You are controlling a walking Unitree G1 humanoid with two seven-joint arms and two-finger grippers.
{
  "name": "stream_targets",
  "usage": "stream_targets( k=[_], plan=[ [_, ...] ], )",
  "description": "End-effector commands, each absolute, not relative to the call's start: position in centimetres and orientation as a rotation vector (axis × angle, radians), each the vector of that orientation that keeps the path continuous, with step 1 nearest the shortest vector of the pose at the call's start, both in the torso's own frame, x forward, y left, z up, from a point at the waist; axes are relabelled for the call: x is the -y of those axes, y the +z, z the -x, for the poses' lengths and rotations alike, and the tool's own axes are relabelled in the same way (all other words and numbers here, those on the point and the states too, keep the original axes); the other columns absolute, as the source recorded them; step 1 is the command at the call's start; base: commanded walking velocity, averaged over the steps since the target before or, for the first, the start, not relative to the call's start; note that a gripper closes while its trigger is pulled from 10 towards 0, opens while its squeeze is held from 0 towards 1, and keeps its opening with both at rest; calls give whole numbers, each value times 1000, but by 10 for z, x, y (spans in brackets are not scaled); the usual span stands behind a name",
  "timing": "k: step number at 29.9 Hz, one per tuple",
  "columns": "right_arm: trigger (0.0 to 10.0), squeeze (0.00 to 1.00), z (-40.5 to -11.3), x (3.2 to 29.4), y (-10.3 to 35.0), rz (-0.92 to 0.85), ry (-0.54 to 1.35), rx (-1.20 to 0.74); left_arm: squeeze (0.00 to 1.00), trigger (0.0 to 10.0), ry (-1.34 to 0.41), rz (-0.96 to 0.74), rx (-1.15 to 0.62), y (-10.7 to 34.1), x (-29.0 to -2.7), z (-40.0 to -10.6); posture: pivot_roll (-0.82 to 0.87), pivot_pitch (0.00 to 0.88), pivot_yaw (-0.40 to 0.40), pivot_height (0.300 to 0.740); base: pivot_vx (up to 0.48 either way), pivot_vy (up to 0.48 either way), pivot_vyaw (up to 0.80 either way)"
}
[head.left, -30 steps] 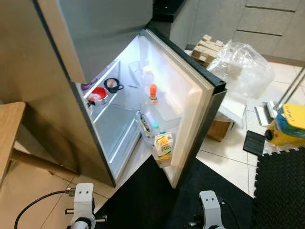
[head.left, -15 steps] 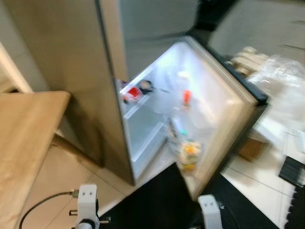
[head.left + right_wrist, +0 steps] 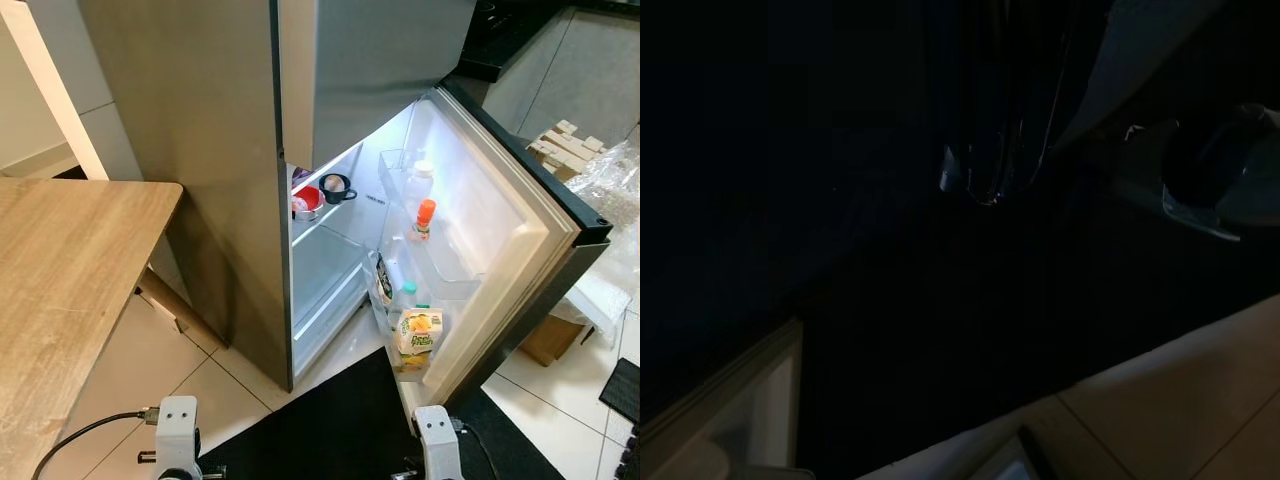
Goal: Restocking fridge
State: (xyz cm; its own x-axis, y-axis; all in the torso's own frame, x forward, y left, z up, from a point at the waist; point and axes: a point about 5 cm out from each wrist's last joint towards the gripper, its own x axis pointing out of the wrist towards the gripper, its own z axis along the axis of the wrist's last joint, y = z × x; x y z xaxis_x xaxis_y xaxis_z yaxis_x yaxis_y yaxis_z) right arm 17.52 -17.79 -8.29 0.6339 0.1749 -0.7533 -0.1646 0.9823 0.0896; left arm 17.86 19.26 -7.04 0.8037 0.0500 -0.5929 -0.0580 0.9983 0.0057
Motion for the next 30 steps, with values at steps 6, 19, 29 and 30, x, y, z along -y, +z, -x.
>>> stream_targets(
  k=[6,19,29,30],
  plan=[
    [10000,0,-170,183,-85,-3,186,-879,0,10000,55,19,-649,-73,-190,-176,-114,65,-3,740,0,-398,0],
    [10000,0,-168,185,-85,3,186,-884,0,10000,87,25,-640,-73,-193,-174,-118,64,-4,740,0,-174,0],
    [10000,0,-193,218,-68,22,54,-786,0,10000,-8,-46,-522,-57,-206,-188,-122,79,-4,740,0,0,0],
    [10000,0,-197,223,-65,25,23,-780,0,10000,-72,-63,-505,-55,-202,-191,-124,82,-5,740,0,0,0]
  ],
)
